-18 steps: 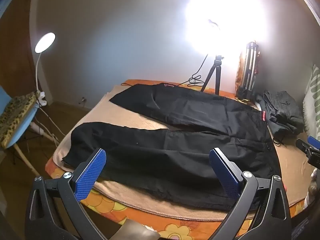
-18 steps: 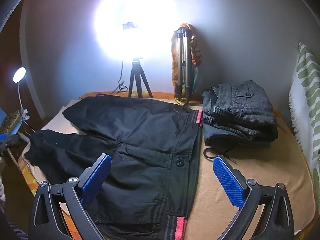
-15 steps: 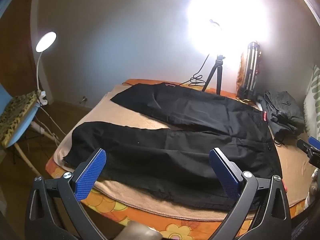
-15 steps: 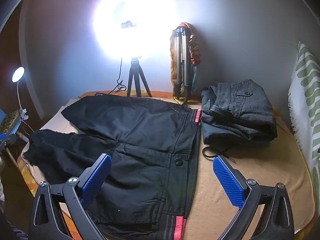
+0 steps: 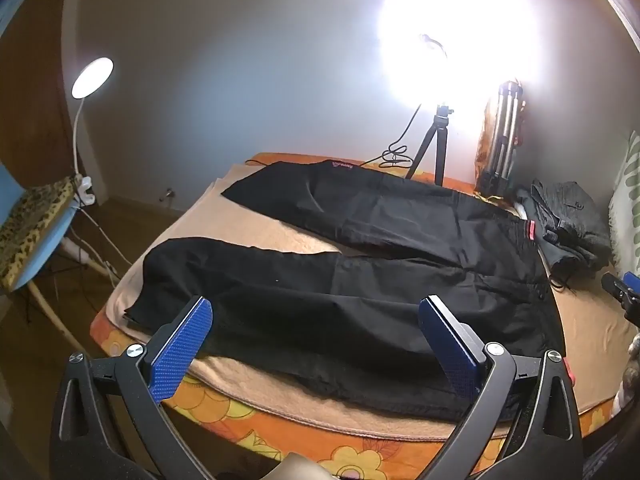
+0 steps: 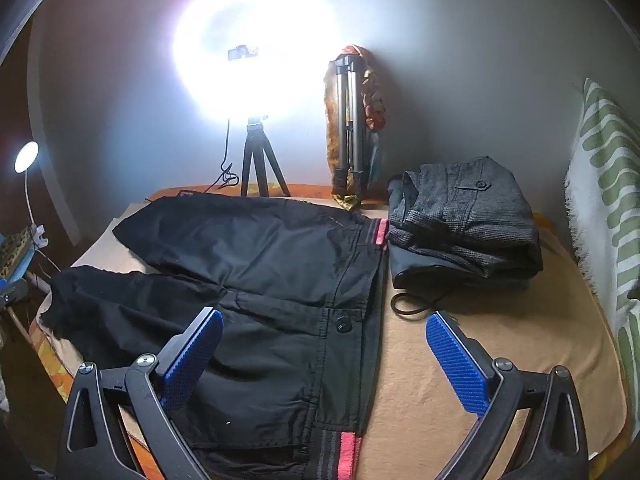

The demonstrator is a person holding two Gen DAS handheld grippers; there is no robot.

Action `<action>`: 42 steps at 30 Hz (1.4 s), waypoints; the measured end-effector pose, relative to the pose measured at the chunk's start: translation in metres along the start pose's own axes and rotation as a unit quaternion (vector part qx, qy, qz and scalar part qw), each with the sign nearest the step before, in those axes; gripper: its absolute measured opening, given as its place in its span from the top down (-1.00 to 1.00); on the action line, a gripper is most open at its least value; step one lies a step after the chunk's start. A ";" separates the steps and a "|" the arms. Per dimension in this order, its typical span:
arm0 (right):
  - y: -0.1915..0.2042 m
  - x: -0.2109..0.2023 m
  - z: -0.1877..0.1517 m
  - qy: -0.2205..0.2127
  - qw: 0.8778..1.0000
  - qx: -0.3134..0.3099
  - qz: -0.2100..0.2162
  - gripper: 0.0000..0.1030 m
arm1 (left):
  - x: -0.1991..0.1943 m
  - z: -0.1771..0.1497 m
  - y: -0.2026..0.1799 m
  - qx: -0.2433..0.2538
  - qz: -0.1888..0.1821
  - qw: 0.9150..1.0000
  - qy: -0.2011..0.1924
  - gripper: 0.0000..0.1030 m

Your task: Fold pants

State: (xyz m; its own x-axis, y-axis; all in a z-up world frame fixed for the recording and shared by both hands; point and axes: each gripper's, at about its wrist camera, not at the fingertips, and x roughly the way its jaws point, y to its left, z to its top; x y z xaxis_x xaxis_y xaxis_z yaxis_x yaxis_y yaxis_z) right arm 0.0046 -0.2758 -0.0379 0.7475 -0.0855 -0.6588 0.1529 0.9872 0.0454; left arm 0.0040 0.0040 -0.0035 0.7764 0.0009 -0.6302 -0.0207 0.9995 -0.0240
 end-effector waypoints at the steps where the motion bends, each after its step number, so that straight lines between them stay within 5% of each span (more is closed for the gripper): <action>1: 0.000 -0.001 0.000 -0.002 1.000 0.000 -0.002 -1.00 | 0.000 -0.001 -0.001 0.000 0.000 1.000 -0.001 -0.99; 42: -0.001 -0.009 0.005 -0.013 1.000 -0.001 -0.013 -1.00 | 0.001 -0.002 -0.002 -0.002 -0.005 1.000 -0.002 -0.99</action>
State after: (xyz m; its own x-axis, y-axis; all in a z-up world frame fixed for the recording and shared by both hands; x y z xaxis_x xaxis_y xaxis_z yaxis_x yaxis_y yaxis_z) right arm 0.0009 -0.2767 -0.0284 0.7601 -0.1141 -0.6397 0.1706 0.9850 0.0270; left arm 0.0035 0.0021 -0.0055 0.7785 -0.0090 -0.6276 -0.0154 0.9993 -0.0334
